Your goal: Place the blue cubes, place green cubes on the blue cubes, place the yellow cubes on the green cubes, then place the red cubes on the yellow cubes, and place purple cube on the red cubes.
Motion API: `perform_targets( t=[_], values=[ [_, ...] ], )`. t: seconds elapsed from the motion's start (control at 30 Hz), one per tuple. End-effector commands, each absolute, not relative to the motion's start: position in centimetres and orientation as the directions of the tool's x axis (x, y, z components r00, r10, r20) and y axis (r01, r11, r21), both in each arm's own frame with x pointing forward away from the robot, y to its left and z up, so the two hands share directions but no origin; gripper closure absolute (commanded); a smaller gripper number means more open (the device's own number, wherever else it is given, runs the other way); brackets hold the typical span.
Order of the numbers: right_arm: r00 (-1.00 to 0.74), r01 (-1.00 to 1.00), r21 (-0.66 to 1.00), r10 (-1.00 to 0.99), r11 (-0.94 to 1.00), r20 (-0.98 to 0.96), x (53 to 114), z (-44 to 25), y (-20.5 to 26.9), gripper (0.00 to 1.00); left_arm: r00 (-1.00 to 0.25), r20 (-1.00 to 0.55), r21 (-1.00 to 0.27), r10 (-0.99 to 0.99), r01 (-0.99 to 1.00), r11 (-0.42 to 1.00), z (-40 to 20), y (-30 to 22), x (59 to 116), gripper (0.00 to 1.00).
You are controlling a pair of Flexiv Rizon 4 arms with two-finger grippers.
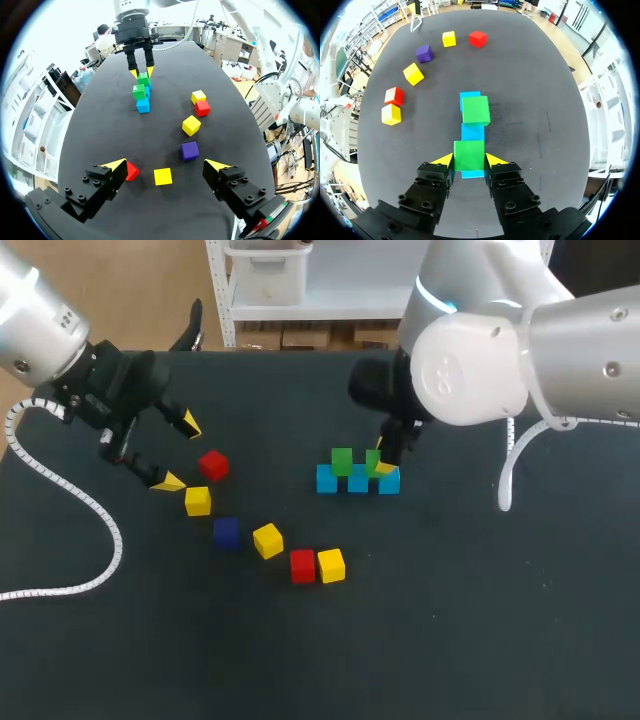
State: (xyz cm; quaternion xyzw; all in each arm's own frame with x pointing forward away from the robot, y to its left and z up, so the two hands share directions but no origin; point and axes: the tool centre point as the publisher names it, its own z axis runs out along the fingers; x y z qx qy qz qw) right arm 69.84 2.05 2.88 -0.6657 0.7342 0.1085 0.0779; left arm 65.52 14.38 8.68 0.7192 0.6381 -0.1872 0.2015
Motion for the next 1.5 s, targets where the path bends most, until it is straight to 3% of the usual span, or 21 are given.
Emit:
perform_targets(
  t=[0.03,1.5],
  values=[
    [-0.100,-0.994,0.056,-0.960,0.089,-0.260,69.89,2.90,1.99,1.00,0.119,-0.529,0.055,0.840,0.993,-0.107,8.61,14.51,65.46,0.00],
    [-0.098,-0.994,0.068,-0.960,0.082,-0.264,70.05,2.56,2.17,1.00,0.119,-0.529,0.055,0.840,0.993,-0.107,8.61,14.51,65.46,0.00]
  ],
)
